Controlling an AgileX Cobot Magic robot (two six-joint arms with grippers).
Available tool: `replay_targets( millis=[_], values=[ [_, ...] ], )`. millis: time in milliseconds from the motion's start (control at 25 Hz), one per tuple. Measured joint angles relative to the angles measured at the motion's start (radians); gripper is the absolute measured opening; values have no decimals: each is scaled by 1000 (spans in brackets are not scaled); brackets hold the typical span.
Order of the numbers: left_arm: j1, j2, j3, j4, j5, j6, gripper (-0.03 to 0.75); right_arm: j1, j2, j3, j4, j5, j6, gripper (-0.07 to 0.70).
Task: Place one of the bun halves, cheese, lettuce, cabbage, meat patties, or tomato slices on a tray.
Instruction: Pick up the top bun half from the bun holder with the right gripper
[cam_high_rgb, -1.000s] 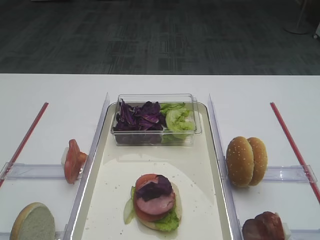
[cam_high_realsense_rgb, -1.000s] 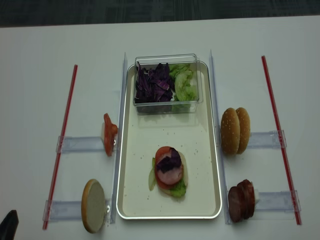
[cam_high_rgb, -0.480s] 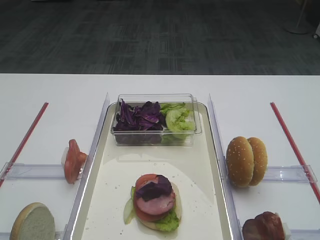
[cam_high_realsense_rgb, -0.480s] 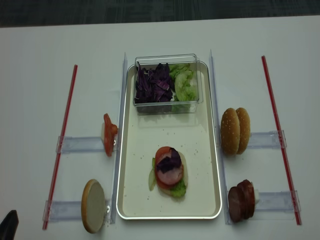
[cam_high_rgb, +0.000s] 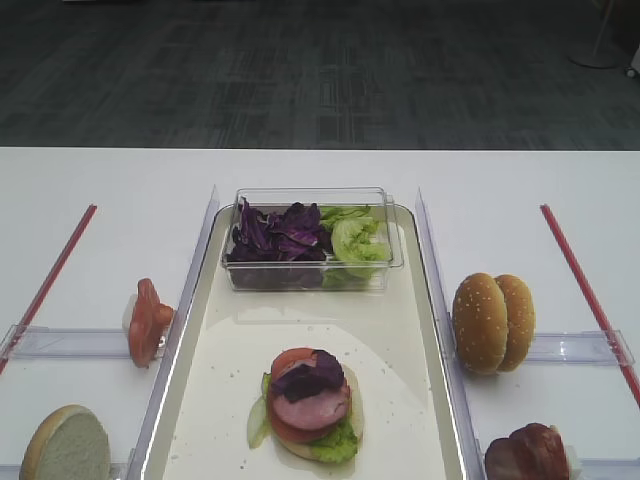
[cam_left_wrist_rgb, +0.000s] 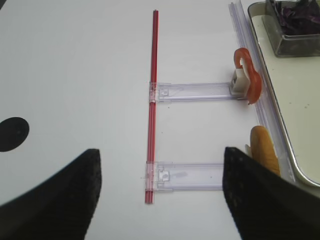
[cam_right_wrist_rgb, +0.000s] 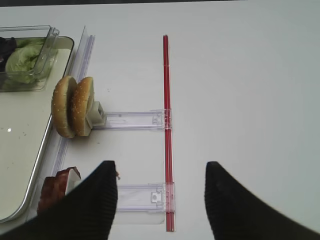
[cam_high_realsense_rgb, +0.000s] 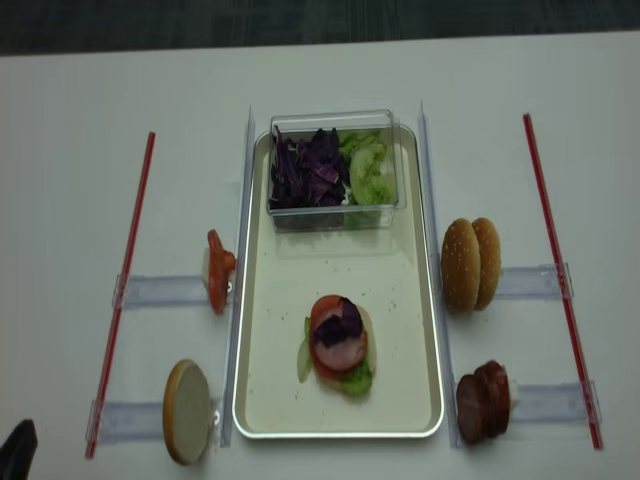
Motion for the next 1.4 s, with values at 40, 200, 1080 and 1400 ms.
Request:
replay_targets(
  millis=[40,200,1080,1400],
  values=[
    [0,0,0,0,0,0,472,0,6,0,0,0,0,426],
    [0,0,0,0,0,0,472,0,33,0,0,-2,-6,426],
    [0,0,0,0,0,0,472,0,165,-26,13,30,9,426],
    [0,0,0,0,0,0,472,15,218,-45,15,51,41,426]
  ],
)
